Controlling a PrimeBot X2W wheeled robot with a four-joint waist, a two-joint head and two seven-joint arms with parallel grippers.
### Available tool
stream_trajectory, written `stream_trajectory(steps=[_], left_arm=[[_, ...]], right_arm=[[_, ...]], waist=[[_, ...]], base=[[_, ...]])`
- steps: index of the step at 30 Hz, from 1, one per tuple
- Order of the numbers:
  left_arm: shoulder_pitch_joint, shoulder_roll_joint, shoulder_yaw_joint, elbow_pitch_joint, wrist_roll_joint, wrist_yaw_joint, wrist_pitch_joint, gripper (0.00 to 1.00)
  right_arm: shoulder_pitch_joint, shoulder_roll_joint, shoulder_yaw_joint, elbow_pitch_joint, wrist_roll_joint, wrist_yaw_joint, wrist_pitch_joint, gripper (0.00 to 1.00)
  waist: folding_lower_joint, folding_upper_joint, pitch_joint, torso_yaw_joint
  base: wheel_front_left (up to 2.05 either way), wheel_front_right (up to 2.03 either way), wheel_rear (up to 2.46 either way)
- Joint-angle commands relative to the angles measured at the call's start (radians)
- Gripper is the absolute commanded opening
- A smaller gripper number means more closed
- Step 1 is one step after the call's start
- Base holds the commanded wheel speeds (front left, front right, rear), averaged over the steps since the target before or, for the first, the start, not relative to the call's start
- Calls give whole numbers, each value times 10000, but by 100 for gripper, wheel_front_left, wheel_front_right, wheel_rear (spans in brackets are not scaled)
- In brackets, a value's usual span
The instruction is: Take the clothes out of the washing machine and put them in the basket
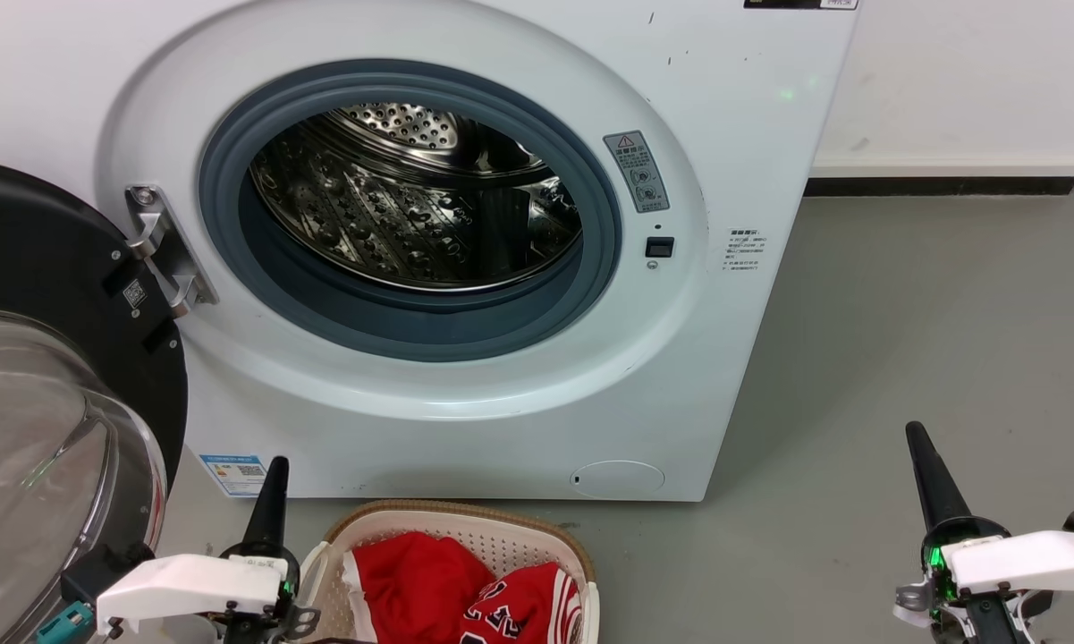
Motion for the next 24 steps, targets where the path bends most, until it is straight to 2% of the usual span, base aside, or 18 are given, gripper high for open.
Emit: stream_trajectory(steps=[1,24], left_arm=[[-207,3,60,-10,-240,-72,48,0],[-555,-43,230,272,-2293,-296,533,0]], right_arm=[[-238,-42,-32,-17,244,0,56,0],[-514,10,-238,309,2295,-2,586,0]], waist=[[0,0,2,1],[0,0,38,12]], base=[[0,0,0],[0,0,0]])
